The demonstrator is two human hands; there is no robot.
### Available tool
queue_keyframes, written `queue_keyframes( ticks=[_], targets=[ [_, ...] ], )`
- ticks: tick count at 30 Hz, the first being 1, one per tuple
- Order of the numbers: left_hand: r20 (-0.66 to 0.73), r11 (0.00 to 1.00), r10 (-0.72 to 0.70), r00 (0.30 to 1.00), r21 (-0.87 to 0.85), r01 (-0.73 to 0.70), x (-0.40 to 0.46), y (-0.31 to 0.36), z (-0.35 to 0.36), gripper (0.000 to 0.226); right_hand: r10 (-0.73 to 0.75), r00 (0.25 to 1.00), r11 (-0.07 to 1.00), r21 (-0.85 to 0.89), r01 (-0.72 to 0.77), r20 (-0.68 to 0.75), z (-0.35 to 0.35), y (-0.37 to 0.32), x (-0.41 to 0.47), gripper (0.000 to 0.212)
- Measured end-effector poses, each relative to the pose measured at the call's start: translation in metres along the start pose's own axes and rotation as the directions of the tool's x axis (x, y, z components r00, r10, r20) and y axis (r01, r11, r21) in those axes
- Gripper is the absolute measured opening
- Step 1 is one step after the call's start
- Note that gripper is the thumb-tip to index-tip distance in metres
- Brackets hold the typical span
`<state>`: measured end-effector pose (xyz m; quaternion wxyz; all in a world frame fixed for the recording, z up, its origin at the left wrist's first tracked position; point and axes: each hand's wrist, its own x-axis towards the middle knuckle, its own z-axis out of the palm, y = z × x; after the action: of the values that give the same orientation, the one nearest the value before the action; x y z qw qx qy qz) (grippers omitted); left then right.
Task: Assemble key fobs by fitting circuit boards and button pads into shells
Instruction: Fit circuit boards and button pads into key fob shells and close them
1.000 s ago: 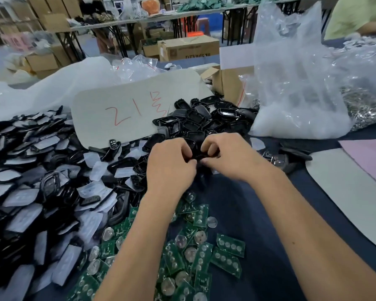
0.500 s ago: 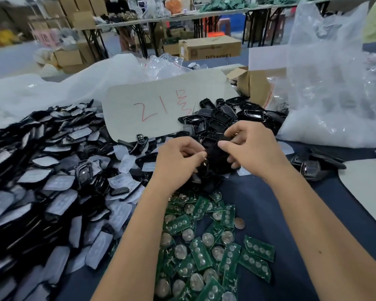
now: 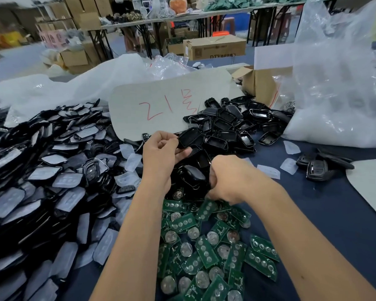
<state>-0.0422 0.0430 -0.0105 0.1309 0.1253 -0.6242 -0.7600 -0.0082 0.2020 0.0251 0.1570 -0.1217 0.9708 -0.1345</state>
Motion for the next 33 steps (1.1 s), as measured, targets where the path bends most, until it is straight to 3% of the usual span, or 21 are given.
queue_keyframes(
  ticks=[4, 6, 8, 10, 13, 16, 19, 25, 33],
  targets=[
    [-0.022, 1.000, 0.005, 1.000, -0.027, -0.006, 0.002, 0.000, -0.002, 0.018, 0.006, 1.000, 0.998, 0.063, -0.006, -0.005, -0.013, 0.011, 0.005, 0.029],
    [-0.033, 1.000, -0.012, 0.999, -0.022, 0.012, 0.004, 0.000, -0.003, 0.015, 0.018, 0.999, 0.983, 0.181, -0.011, -0.036, -0.021, 0.018, 0.007, 0.023],
    [-0.034, 0.999, -0.033, 0.999, -0.023, 0.032, 0.004, 0.000, -0.004, 0.013, 0.046, 0.991, 0.908, 0.420, 0.011, -0.127, -0.027, 0.023, 0.011, 0.021],
    [-0.034, 0.999, -0.042, 0.999, -0.026, 0.041, 0.003, 0.000, -0.005, 0.014, 0.033, 0.952, 0.827, 0.543, 0.144, -0.303, -0.032, 0.024, 0.018, 0.015],
    [-0.029, 0.999, -0.046, 0.999, -0.005, 0.046, 0.002, 0.000, -0.004, 0.016, -0.021, 0.865, 0.779, 0.534, 0.329, -0.502, -0.035, 0.019, 0.035, 0.011],
    [-0.005, 0.998, -0.060, 0.998, 0.024, 0.060, 0.001, -0.001, -0.003, 0.014, -0.023, 0.851, 0.740, 0.564, 0.367, -0.524, -0.028, 0.016, 0.052, 0.019],
    [0.010, 0.998, -0.061, 0.998, 0.031, 0.061, 0.001, -0.002, -0.003, 0.013, 0.018, 0.821, 0.699, 0.594, 0.398, -0.571, -0.018, 0.011, 0.059, 0.008],
    [-0.002, 0.997, -0.066, 0.998, 0.033, 0.066, 0.000, -0.002, -0.002, 0.011, 0.038, 0.775, 0.625, 0.620, 0.474, -0.631, 0.006, 0.003, 0.063, 0.008],
    [-0.031, 0.993, -0.057, 0.998, 0.097, 0.060, 0.001, -0.007, -0.002, 0.012, 0.042, 0.770, 0.684, 0.580, 0.442, -0.637, 0.018, 0.003, 0.070, 0.007]
  ],
)
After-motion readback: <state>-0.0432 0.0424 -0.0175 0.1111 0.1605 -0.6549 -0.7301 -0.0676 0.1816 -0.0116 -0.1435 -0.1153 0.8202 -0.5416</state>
